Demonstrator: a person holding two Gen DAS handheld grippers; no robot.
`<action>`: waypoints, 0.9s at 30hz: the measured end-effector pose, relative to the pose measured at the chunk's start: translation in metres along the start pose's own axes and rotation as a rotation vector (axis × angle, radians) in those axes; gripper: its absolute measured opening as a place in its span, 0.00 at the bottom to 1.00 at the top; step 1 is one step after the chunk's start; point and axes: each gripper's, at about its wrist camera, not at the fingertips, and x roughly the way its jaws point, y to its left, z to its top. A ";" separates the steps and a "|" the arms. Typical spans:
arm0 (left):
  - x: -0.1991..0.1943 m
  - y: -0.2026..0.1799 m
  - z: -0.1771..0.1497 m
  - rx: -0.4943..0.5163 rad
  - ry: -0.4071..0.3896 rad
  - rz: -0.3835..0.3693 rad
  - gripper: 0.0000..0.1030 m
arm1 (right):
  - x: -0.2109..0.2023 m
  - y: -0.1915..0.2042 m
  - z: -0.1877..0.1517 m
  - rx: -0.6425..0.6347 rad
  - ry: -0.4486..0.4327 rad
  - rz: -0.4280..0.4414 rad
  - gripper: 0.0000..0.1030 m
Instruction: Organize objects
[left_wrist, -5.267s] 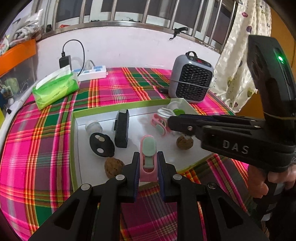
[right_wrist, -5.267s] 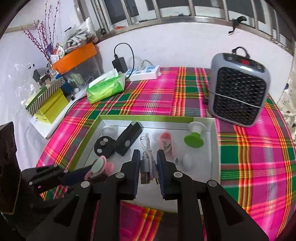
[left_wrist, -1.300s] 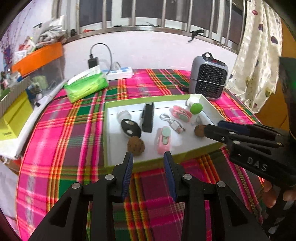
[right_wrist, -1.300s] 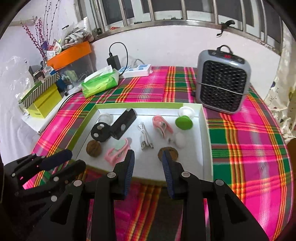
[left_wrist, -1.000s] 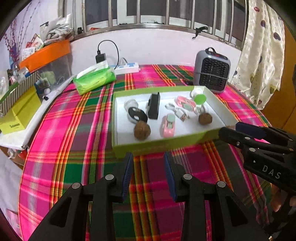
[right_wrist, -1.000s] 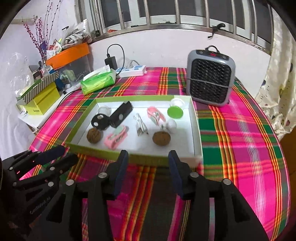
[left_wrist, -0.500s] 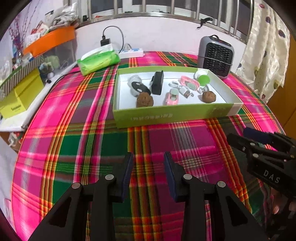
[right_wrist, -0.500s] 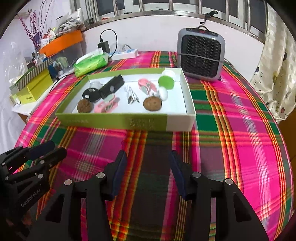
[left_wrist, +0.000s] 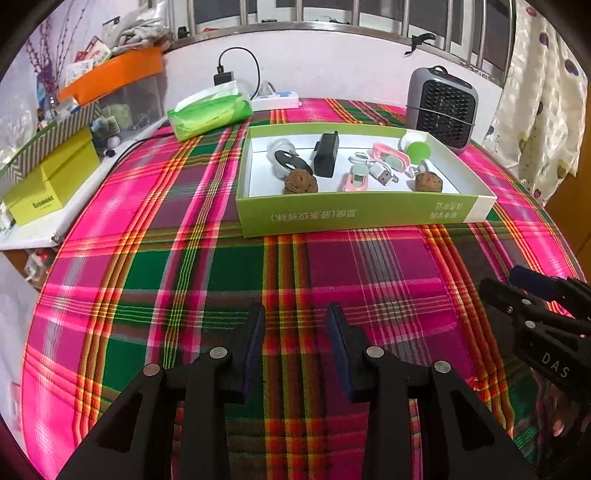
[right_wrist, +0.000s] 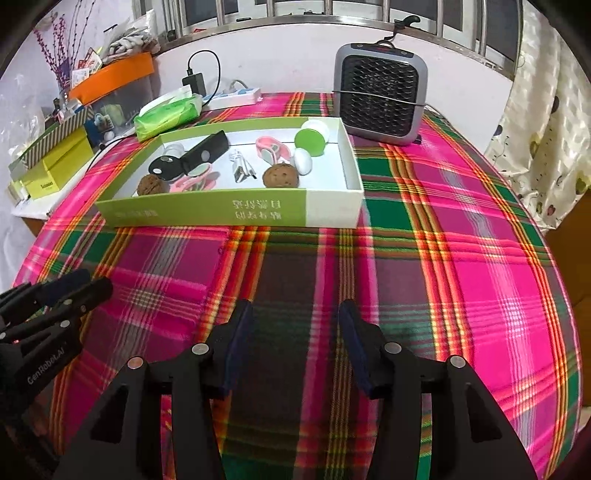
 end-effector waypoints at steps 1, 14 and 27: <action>0.000 0.000 0.000 -0.001 0.000 0.000 0.32 | -0.001 -0.001 -0.001 0.002 0.000 -0.002 0.48; -0.001 -0.001 -0.001 -0.005 0.002 0.006 0.34 | -0.003 0.000 -0.004 -0.004 0.009 -0.033 0.60; 0.000 -0.001 0.000 -0.001 0.002 0.010 0.34 | -0.004 -0.002 -0.007 0.012 0.011 -0.044 0.65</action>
